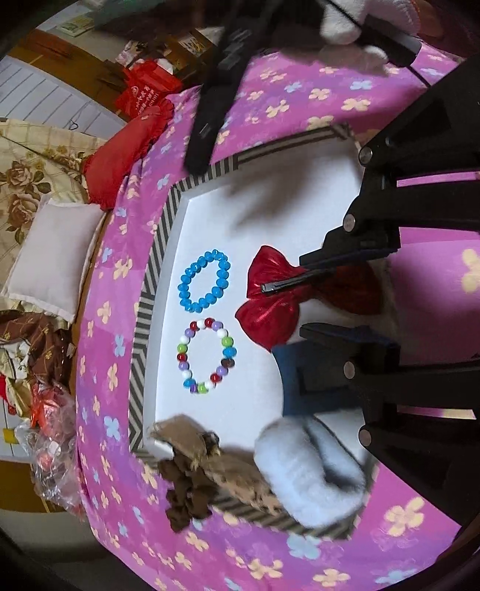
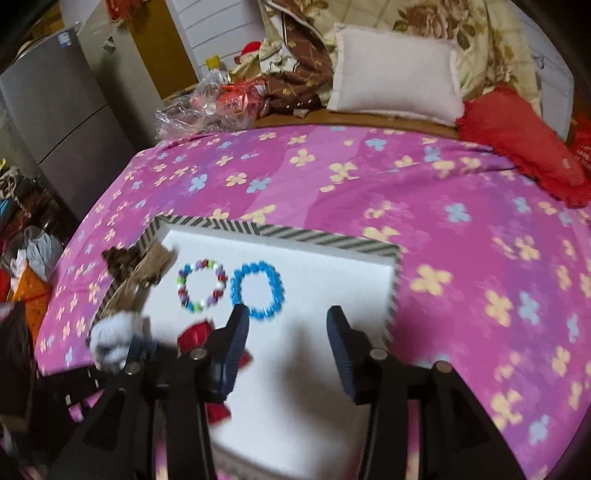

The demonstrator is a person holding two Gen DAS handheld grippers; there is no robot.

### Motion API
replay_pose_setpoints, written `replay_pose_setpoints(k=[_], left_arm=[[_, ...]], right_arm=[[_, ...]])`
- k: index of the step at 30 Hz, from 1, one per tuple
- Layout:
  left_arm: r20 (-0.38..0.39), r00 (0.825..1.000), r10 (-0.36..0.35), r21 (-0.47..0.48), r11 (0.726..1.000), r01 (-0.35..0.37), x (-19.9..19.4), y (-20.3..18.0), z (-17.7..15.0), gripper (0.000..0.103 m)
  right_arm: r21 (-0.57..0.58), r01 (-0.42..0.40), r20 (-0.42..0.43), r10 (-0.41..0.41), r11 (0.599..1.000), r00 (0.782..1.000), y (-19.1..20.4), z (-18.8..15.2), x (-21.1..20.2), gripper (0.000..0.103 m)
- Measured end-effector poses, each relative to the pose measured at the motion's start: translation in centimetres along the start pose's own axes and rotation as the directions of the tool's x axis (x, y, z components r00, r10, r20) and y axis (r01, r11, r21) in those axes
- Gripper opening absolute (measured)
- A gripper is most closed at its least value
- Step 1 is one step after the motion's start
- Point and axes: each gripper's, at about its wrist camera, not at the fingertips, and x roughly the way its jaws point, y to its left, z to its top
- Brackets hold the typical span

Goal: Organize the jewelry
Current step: 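Lower the red bow and blue bracelet into the box and open both tools, then move left tool to the purple bead bracelet while right tool approaches the orange bead bracelet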

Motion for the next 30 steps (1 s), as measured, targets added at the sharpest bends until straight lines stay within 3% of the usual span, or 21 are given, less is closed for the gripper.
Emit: replay_pose_setpoints(k=[5, 11, 19, 30], left_arm=[[0.035, 0.999, 0.020, -0.036, 0.999, -0.018, -3.3, 1.5, -1.2, 0.035], [0.074, 0.994, 0.076, -0.035, 0.997, -0.074, -6.6, 2.2, -4.3, 0.035], [0.092, 0.989, 0.119, -0.024, 0.993, -0.117, -8.8, 1.2, -9.1, 0.035], [0.104, 0.980, 0.167, -0.023, 0.986, -0.166, -9.8, 0.5, -12.8, 0.035]], right_arm=[[-0.017, 0.005, 0.048, -0.004, 1.000, 0.999, 0.7, -3.4, -5.3, 0.066], [0.006, -0.042, 0.070, 0.042, 0.999, 0.997, 2.1, -8.2, -9.2, 0.068], [-0.004, -0.013, 0.068, 0.014, 1.000, 0.998, 5.2, -14.9, -11.4, 0.070], [-0.015, -0.008, 0.056, 0.009, 1.000, 0.998, 7.9, -19.6, -12.5, 0.070]])
